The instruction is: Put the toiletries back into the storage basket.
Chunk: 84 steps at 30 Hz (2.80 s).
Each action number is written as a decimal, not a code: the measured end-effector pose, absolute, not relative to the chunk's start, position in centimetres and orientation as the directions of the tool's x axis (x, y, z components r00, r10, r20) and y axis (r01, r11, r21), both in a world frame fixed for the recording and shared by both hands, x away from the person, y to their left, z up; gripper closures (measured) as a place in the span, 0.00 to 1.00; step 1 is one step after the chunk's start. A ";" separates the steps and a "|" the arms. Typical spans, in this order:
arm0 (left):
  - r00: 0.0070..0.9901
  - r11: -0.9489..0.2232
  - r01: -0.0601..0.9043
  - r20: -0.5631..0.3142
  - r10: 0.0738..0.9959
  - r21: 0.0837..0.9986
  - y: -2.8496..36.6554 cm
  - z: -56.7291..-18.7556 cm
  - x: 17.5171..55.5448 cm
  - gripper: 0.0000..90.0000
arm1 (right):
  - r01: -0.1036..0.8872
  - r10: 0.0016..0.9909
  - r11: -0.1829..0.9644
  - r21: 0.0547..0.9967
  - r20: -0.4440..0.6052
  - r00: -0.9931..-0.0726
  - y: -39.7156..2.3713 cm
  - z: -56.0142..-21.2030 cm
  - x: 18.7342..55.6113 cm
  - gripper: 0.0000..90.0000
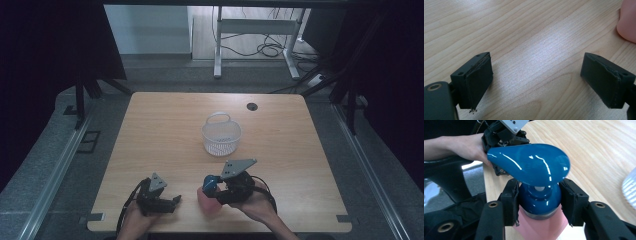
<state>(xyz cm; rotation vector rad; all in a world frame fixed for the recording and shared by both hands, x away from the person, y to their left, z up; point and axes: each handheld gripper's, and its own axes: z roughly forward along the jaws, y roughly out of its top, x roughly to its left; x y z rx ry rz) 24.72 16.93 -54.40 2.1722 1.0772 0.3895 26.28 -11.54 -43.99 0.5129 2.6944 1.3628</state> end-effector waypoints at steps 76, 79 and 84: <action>0.616 -0.437 0.586 -0.025 0.787 0.683 17.0 -54.4 24.7 0.11 | 0.311 0.457 0.475 0.823 0.071 -0.887 -13.1 -35.7 32.8 0.59; 0.617 -0.437 0.585 -0.025 0.787 0.684 17.0 -54.4 24.7 0.11 | 0.312 0.468 0.467 0.827 0.067 -0.881 -13.2 -35.2 33.3 0.59; 0.616 -0.435 0.585 -0.027 0.787 0.685 16.9 -54.4 24.7 0.11 | 0.319 0.488 0.456 0.831 0.066 -0.870 -13.3 -34.5 34.2 0.59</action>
